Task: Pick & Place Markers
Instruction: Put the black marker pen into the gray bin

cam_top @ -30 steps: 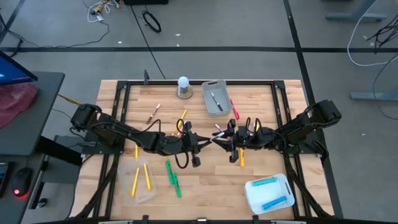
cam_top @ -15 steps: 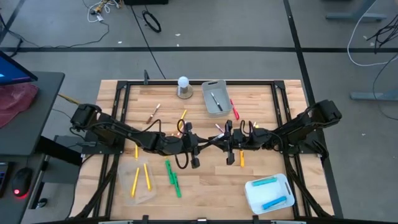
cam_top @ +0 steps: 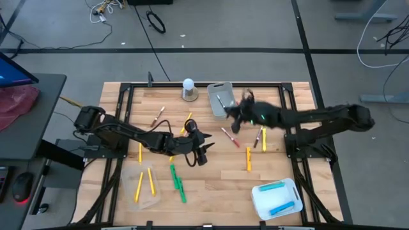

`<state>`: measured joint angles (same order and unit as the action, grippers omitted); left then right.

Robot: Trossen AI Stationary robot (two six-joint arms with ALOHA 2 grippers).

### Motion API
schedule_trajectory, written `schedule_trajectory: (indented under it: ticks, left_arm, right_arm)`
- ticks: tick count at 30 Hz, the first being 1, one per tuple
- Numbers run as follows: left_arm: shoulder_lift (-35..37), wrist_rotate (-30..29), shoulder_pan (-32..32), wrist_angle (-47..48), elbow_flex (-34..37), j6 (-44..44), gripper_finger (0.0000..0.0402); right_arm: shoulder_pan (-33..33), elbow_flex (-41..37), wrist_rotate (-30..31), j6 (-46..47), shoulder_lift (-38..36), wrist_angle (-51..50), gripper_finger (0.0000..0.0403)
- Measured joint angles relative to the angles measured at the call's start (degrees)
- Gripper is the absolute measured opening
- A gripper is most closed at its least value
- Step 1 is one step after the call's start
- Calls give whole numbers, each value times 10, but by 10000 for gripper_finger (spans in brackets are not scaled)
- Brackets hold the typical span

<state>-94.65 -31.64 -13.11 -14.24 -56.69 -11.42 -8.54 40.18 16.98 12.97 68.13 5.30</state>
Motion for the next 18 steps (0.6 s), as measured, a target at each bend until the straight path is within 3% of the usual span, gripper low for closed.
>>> schedule_trajectory:
  ticks: [5,11,18]
  left_arm:
    - [-20,4,8,-13,0,-10,173]
    - [-31,4,9,-21,0,-12,168]
    - [-31,4,9,-21,0,-10,168]
  right_arm:
    - [-124,75,-98,-17,88,-98,29]
    - [-208,153,-184,-30,236,-147,40]
    - [-246,211,-196,-39,329,-208,42]
